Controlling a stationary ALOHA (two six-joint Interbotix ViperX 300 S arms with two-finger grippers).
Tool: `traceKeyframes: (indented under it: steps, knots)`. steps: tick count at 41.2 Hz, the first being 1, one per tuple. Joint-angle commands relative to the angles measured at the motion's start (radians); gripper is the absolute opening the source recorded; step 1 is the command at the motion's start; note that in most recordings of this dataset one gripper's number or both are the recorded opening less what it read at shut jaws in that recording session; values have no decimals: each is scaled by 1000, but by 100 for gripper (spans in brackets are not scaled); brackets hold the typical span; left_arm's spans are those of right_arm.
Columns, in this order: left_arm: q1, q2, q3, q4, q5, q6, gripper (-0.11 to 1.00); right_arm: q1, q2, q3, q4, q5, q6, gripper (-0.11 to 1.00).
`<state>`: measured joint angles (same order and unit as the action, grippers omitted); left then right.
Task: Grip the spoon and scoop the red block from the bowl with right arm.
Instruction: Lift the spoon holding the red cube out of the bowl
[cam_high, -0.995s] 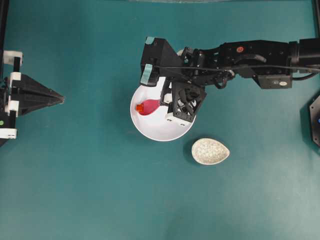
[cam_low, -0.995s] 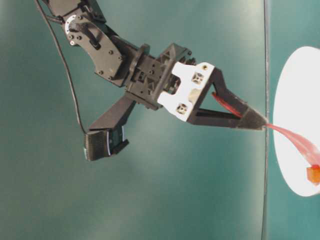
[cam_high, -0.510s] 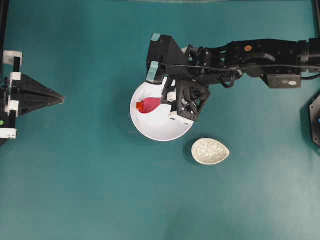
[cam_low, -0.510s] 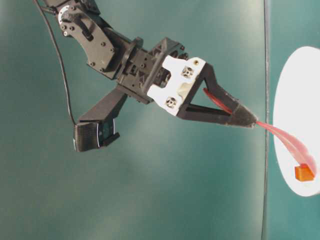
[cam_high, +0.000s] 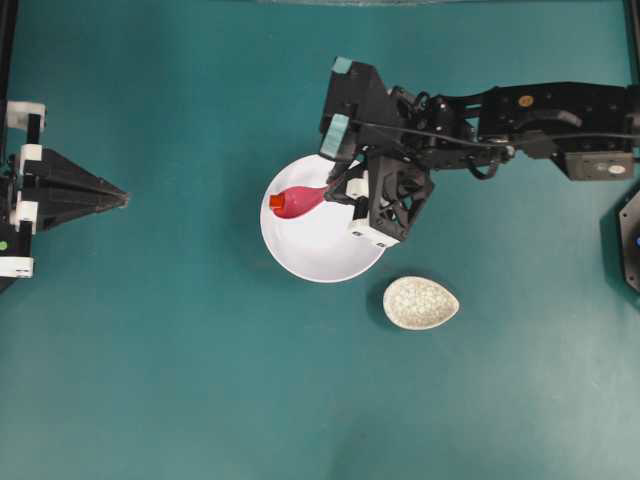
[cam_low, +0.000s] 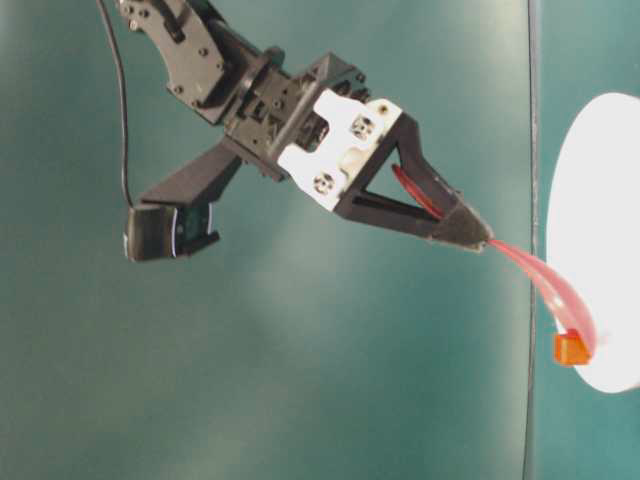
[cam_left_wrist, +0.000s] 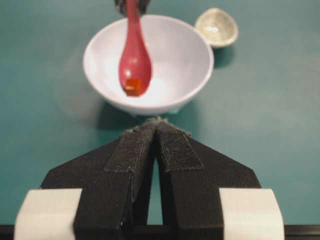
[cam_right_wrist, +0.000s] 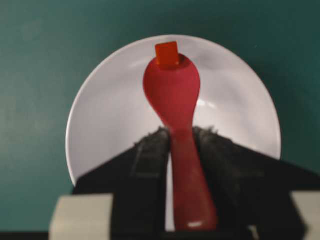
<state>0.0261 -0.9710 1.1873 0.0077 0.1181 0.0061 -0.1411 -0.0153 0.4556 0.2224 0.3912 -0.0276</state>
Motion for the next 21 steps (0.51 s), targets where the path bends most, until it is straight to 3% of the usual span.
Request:
traceKeyframes:
  steps: [1,21]
  knots:
    - [2,6,-12,3,-11,0,0,2,-46,9,6,-44,0,25]
    - [2,8,-11,3,-9,-12,0,31,-175,259,6,-410,-2,25]
